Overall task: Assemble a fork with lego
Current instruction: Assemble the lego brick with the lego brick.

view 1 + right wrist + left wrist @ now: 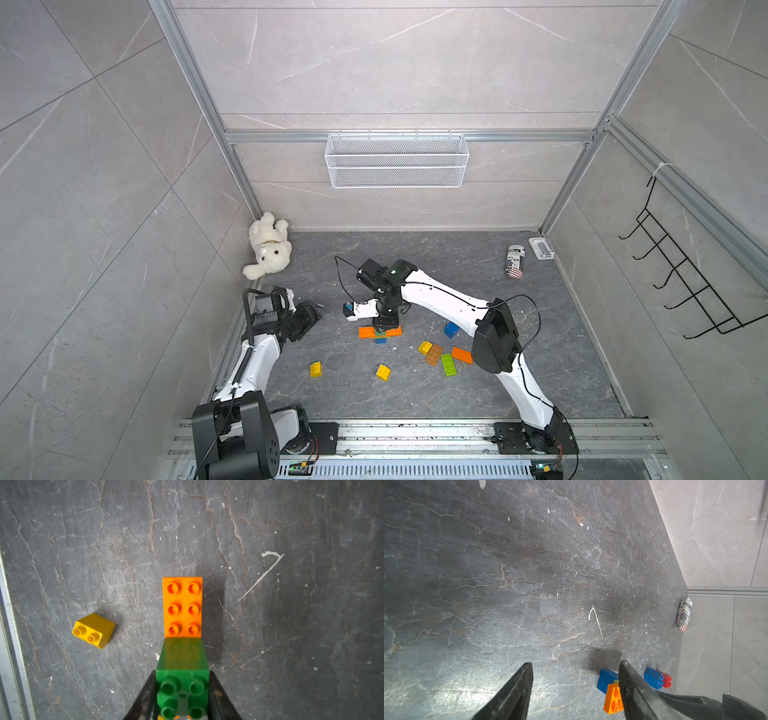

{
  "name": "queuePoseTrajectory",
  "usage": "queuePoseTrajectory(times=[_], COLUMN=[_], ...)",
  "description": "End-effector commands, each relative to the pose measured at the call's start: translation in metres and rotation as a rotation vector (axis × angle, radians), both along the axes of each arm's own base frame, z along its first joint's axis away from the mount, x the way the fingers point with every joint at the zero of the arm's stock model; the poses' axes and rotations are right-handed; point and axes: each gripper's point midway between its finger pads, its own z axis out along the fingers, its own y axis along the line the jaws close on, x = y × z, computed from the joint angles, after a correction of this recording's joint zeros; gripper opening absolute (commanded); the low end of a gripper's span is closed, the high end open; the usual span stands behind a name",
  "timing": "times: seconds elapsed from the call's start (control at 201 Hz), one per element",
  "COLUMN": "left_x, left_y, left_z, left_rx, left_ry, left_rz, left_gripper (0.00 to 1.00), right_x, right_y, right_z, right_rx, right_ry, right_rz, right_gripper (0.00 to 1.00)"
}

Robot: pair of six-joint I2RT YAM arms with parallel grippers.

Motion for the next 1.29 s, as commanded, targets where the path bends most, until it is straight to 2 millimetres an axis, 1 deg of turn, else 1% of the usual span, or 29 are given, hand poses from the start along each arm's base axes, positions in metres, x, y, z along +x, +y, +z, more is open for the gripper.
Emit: queuePoseTrajectory(times=[0.0,0.085,0.149,0.289,0.378,0.463,0.617,0.717,0.836,1.015,1.12,1.289], left_x=[-0.001,0.000,0.000,0.000,-0.002,-0.001,-0.003,-0.003,-0.003,-0.002,-0.001,-0.002], left_y=[0.000,0.000,0.000,0.000,-0.001,-0.001,-0.001,-0.001,-0.002,-0.001,0.000,0.000], left_z=[0.009,0.010,0.010,0.010,0.010,0.011,0.013,0.015,0.015,0.015,0.015,0.016], left_rx=[0.011,0.012,0.011,0.012,0.014,0.013,0.015,0.017,0.014,0.015,0.016,0.024], left_ry=[-0.025,-0.026,-0.027,-0.028,-0.027,-0.028,-0.033,-0.035,-0.037,-0.035,-0.036,-0.035], left_rz=[-0.018,-0.020,-0.021,-0.022,-0.024,-0.026,-0.027,-0.030,-0.029,-0.029,-0.027,-0.025], left_gripper=[0.68,0.68,0.68,0.68,0.68,0.68,0.68,0.68,0.68,0.68,0.68,0.68], right_x=[-0.010,-0.012,-0.013,-0.005,-0.001,0.000,0.001,0.002,0.003,0.004,0.002,0.000], right_y=[-0.026,-0.028,-0.033,-0.047,-0.046,-0.043,-0.024,-0.016,-0.011,-0.008,-0.004,-0.002], right_z=[-0.061,-0.069,-0.080,-0.101,-0.100,-0.091,-0.050,-0.030,-0.019,-0.013,-0.004,0.018], right_rx=[-0.145,-0.133,-0.158,-0.240,-0.225,-0.210,-0.099,-0.062,-0.036,-0.015,0.023,0.082], right_ry=[0.089,0.105,0.114,0.062,0.030,0.028,0.029,0.029,0.029,0.017,0.008,-0.005], right_rz=[-0.028,-0.030,-0.033,-0.057,-0.064,-0.069,-0.058,-0.052,-0.047,-0.055,-0.056,-0.052], right_gripper=[0.34,0.34,0.34,0.34,0.35,0.36,0.40,0.42,0.44,0.45,0.49,0.57])
